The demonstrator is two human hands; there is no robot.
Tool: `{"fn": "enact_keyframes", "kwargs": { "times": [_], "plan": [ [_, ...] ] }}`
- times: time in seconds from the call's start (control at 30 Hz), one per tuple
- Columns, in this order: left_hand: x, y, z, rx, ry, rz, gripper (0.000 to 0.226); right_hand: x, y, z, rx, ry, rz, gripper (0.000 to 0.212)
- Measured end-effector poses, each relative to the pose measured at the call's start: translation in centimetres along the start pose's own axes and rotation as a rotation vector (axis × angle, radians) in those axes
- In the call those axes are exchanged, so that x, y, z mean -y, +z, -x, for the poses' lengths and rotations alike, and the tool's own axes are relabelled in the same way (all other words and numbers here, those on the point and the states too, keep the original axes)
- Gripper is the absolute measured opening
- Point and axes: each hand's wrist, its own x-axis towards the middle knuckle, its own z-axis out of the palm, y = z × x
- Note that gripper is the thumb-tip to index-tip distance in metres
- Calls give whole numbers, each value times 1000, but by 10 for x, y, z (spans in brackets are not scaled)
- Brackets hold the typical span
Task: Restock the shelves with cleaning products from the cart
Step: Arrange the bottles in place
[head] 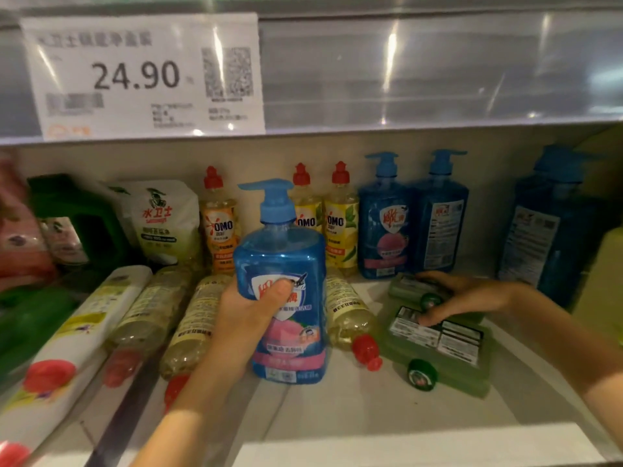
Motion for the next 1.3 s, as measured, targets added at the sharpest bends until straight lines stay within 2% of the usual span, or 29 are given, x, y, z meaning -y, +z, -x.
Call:
{"fn": "enact_keyframes", "kwargs": {
  "times": [0.07, 0.13, 0.3, 0.4, 0.47, 0.53, 0.63, 0.73, 0.87, 0.97, 1.07, 1.17, 1.3],
  "plan": [
    [1, 5, 1, -41, 50, -38, 58, 0, 6, -1, -80, 2, 41, 111],
    [2, 9, 0, -93, 76, -63, 68, 3, 12, 4, -162, -2, 54, 111],
    [8, 15, -10, -172, 89, -148, 44, 6, 45, 25, -352, 62, 327, 130],
    [10, 15, -18, -177, 92, -163, 32, 4, 65, 41, -420, 58, 422, 129],
    [10, 15, -22, -169, 101, -158, 27, 1, 60, 49, -369, 23, 413, 113],
    [10, 15, -23, -170, 110, -142, 26, 3, 50, 57, -273, -28, 259, 101],
    [8, 13, -19, -182, 135, -112, 50, 3, 43, 56, -306, -104, 100, 103],
    [6, 11, -16, -214, 141, -69, 63, 4, 45, 52, -335, -121, 165, 96],
    [-7, 3, -11, -277, 267, -154, 63, 12, 56, 61, -303, -160, 279, 87],
    [-21, -3, -9, -354, 343, -113, 62, 20, 71, 67, -297, -200, 232, 93],
    [-35, -6, -15, -385, 313, 16, 65, 32, 84, 74, -242, -220, 237, 101],
    [-48, -2, -19, -375, 293, 69, 68, 53, 100, 79, -173, -202, 231, 106],
    [-58, 15, -24, -316, 339, 28, 84, 82, 121, 77, -107, -186, 209, 102]
  ]
}}
